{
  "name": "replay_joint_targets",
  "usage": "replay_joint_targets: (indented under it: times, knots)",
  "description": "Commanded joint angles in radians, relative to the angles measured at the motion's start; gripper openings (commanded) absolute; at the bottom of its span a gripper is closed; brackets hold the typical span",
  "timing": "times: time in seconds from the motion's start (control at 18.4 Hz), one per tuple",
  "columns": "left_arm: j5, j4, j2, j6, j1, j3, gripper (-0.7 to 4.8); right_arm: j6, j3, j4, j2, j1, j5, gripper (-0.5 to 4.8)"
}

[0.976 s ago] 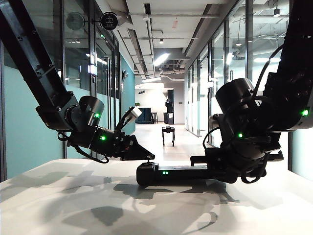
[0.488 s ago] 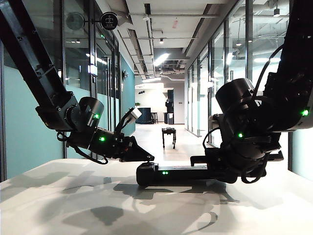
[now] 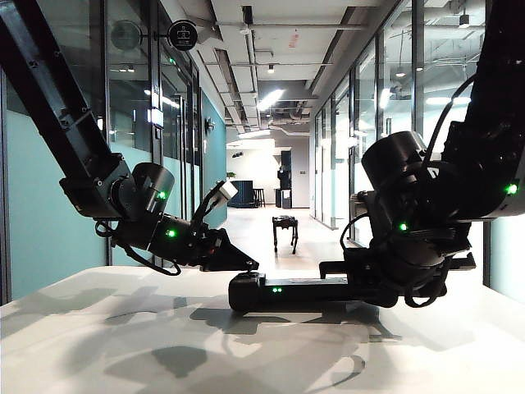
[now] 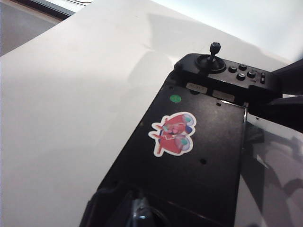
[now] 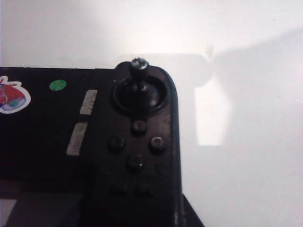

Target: Push the left joystick on the remote control sitting on the white table backward to make the robot dog back up in a straight line until it returns close to you.

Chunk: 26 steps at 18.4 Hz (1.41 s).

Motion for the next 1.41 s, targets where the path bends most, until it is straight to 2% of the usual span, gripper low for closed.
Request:
replay_joint_targets:
  times: [0.05,1.41]
  knots:
    - [0.023,-0.01,-0.002,0.001,-0.003,0.003,-0.05,0.008,0.005,0.051,-0.009,0.002,0.008,1.65]
    - [0.038,-0.01,-0.002,0.002,-0.003,0.003,-0.06,0.008,0.005,0.051,-0.009,0.001,0.008,1.65]
